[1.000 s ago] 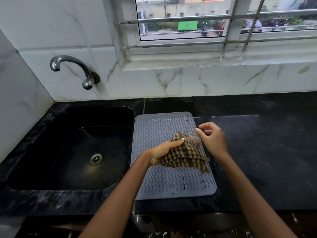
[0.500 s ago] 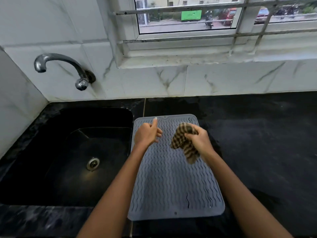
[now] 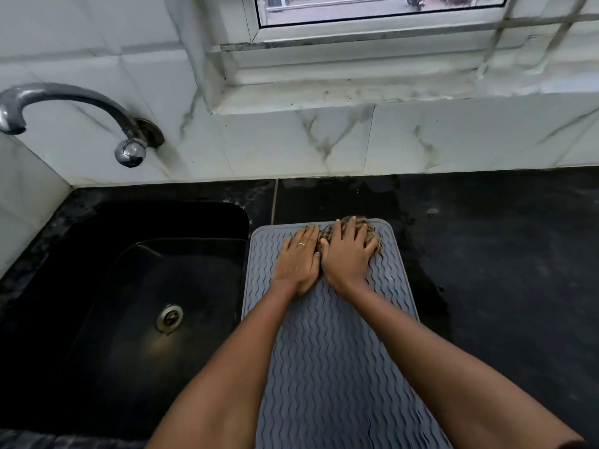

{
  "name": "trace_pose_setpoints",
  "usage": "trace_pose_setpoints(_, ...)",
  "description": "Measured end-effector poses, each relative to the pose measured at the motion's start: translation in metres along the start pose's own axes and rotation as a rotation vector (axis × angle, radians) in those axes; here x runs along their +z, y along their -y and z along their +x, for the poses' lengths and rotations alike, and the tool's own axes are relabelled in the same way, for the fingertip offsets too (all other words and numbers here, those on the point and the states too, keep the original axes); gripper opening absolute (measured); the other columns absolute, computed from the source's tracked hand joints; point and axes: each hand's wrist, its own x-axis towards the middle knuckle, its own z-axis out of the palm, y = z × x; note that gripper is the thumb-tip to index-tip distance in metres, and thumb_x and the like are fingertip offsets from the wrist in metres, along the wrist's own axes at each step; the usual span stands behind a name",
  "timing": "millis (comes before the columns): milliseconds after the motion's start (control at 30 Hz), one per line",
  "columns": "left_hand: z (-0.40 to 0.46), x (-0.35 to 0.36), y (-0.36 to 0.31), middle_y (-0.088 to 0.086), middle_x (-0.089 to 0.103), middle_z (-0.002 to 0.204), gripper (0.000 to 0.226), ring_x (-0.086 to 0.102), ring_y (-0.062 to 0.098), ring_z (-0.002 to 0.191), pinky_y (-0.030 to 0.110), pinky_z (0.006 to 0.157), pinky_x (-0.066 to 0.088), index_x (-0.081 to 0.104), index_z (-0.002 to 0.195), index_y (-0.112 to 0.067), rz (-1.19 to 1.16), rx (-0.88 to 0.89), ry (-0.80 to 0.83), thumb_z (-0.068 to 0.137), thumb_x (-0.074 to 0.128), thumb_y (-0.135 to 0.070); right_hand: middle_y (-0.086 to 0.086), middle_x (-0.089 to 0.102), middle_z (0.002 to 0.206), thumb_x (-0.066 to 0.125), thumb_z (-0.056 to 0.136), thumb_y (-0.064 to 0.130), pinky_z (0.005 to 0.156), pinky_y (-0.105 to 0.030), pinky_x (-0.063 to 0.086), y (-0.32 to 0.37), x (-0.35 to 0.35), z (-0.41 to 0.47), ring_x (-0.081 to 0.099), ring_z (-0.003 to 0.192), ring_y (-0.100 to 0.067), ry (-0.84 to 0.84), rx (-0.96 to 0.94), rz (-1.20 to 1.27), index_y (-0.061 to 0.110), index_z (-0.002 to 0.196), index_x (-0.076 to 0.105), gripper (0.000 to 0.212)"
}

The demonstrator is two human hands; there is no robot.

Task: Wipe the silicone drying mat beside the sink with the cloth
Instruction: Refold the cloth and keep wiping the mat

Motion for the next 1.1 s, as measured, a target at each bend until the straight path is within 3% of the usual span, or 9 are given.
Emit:
trace_pose_setpoints(133,-0.001,0.004,0.003,0.002,0.011,0.161,0.059,0.007,0.013,0.149,0.034,0.122,0.002,0.011,0.153,-0.016,-0.006,0.012,-0.047,0.098,0.03,-0.024,-0.011,0.041,0.145,0.04,0.093,0.025,0.109,-0.052,0.023,-0.006,-0.003,0.008,0.031,0.136,-0.032,-0.067,-0.117,0.081,0.014,0.134,0.047,0.043)
trace_pose_setpoints(300,0.002,-0.003,0.003,0.0,0.01,0.162,0.054,0.007,0.012,0.149,0.033,0.121,0.002,0.012,0.153,-0.017,-0.066,-0.003,-0.007,0.1,0.022,-0.019,-0.003,0.061,0.124,0.049,0.089,0.012,0.096,-0.041,0.031,-0.025,-0.013,-0.011,0.049,0.116,-0.024,-0.075,-0.272,0.238,0.014,0.11,0.066,0.027)
trace_pose_setpoints(433,0.002,-0.007,0.002,-0.002,0.008,0.162,0.053,0.004,0.011,0.149,0.033,0.121,0.0,0.009,0.153,-0.019,-0.082,-0.017,0.027,0.101,0.018,-0.022,-0.001,0.07,0.096,0.051,0.088,0.013,0.084,-0.039,0.04,-0.029,-0.017,-0.064,0.059,0.087,-0.02,-0.176,-0.244,0.272,0.014,0.088,0.07,0.02)
trace_pose_setpoints(533,0.001,-0.009,0.002,-0.002,0.006,0.162,0.052,0.002,0.011,0.149,0.033,0.121,-0.001,0.007,0.153,-0.02,-0.093,-0.015,0.054,0.102,0.015,-0.023,0.0,0.068,0.075,0.046,0.086,0.012,0.085,-0.042,0.047,-0.024,-0.023,-0.063,0.06,0.071,-0.016,-0.172,-0.178,0.367,0.015,0.074,0.069,0.026)
trace_pose_setpoints(633,0.002,-0.006,0.002,-0.002,0.007,0.162,0.052,0.004,0.011,0.149,0.033,0.121,0.0,0.009,0.153,-0.019,-0.088,-0.015,0.026,0.101,0.017,-0.022,0.0,0.069,0.094,0.044,0.087,0.012,0.092,-0.041,0.042,-0.011,-0.026,-0.026,0.06,0.091,-0.018,-0.245,-0.09,0.476,0.016,0.089,0.069,0.025)
trace_pose_setpoints(700,0.002,-0.004,0.002,0.0,0.01,0.162,0.053,0.006,0.012,0.148,0.033,0.122,0.001,0.011,0.153,-0.017,-0.096,-0.013,-0.011,0.1,0.019,-0.019,-0.003,0.063,0.118,0.042,0.093,0.021,0.098,-0.041,0.036,0.001,-0.02,-0.003,0.053,0.112,-0.021,-0.189,-0.097,0.406,0.016,0.111,0.062,0.027)
trace_pose_setpoints(767,0.001,-0.001,0.002,0.001,0.011,0.161,0.054,0.007,0.011,0.148,0.033,0.122,0.002,0.011,0.153,-0.015,-0.106,-0.012,-0.035,0.1,0.021,-0.019,-0.005,0.056,0.127,0.038,0.096,0.034,0.1,-0.043,0.034,0.005,-0.007,0.01,0.048,0.118,-0.025,-0.145,-0.126,0.284,0.016,0.119,0.056,0.034)
trace_pose_setpoints(900,0.002,0.001,0.004,0.001,0.007,0.162,0.055,0.005,0.01,0.148,0.032,0.122,0.0,0.007,0.152,-0.016,-0.055,0.007,-0.036,0.1,0.02,-0.018,-0.007,0.059,0.118,0.041,0.094,0.03,0.09,-0.042,0.04,0.0,0.002,0.009,0.051,0.107,-0.028,-0.199,-0.164,0.148,0.014,0.113,0.054,0.028)
trace_pose_setpoints(1100,0.003,-0.002,0.006,-0.001,0.002,0.162,0.053,0.001,0.011,0.149,0.031,0.12,-0.003,0.002,0.153,-0.018,-0.046,0.018,0.018,0.101,0.015,-0.02,0.002,0.062,0.09,0.056,0.083,0.022,0.077,-0.032,0.046,-0.025,-0.008,-0.075,0.055,0.083,-0.017,-0.195,-0.288,0.283,0.019,0.093,0.059,0.011)
